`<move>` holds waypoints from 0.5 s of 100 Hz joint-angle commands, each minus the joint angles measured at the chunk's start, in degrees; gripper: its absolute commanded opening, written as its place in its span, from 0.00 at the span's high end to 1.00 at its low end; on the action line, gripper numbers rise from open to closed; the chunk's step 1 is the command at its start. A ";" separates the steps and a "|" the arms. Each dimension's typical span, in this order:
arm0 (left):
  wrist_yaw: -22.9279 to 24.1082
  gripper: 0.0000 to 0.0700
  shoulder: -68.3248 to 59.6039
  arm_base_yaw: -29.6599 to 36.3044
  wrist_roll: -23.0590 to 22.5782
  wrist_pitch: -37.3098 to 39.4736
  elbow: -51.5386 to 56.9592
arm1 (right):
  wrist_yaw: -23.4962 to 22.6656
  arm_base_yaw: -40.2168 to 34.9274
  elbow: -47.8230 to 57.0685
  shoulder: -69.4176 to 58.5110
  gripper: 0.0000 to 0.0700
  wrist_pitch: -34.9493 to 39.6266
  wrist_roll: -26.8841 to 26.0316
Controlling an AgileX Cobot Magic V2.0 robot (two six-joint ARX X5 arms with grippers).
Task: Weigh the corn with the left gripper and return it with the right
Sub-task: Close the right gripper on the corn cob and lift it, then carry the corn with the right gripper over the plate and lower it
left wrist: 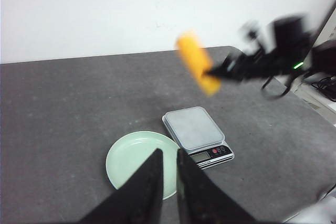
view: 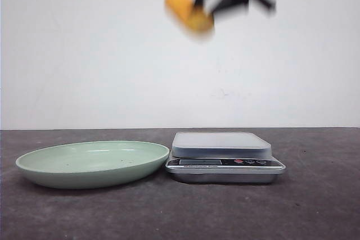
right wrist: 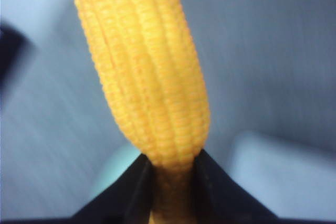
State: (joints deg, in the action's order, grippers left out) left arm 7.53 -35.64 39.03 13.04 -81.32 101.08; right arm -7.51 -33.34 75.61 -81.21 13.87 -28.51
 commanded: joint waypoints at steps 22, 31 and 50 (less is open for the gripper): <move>-0.04 0.99 -0.28 0.42 -2.12 -1.40 0.85 | 1.36 -3.93 9.16 1.36 0.99 3.45 0.85; -0.04 0.99 -0.35 0.42 -2.51 -1.27 0.83 | 1.55 -5.40 9.66 0.42 0.99 5.25 0.79; -0.02 0.99 -0.35 0.42 -2.51 -0.85 0.70 | 1.51 -7.87 9.64 -5.77 0.99 10.93 -2.69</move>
State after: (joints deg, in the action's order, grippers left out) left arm 7.55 -35.64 39.03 11.31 -81.30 100.86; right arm -6.02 -40.32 84.07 -83.70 23.75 -28.99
